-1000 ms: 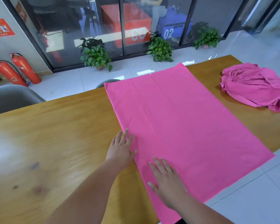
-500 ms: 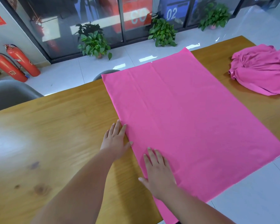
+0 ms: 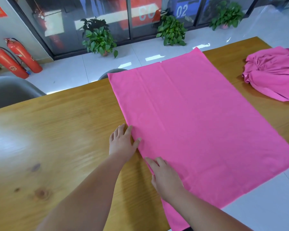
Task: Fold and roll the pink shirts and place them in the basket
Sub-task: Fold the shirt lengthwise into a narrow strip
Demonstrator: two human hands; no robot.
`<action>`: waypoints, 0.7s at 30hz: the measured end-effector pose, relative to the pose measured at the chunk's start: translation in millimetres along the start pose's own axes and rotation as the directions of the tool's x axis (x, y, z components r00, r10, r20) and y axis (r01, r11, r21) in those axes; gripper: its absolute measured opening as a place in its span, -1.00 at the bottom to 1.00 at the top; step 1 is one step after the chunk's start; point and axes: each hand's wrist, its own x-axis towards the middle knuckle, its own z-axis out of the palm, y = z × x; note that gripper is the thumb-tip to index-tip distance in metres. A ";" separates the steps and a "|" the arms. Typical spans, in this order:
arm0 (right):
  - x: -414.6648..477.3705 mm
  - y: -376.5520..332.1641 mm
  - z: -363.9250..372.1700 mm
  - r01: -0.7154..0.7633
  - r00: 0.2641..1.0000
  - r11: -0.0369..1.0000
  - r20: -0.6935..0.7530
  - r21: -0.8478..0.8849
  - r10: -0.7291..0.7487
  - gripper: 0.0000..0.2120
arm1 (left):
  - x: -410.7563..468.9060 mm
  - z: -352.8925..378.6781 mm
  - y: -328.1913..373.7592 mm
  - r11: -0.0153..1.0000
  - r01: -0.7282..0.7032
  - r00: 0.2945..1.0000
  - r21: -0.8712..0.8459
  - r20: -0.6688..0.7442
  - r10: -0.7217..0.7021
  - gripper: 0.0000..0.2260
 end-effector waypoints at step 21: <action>-17.0 -19.2 -37.1 -0.068 0.995 0.994 0.083 0.089 0.061 -0.47 | 44.5 -53.8 -4.3 0.673 0.289 0.957 -0.681 0.188 -0.221 -0.41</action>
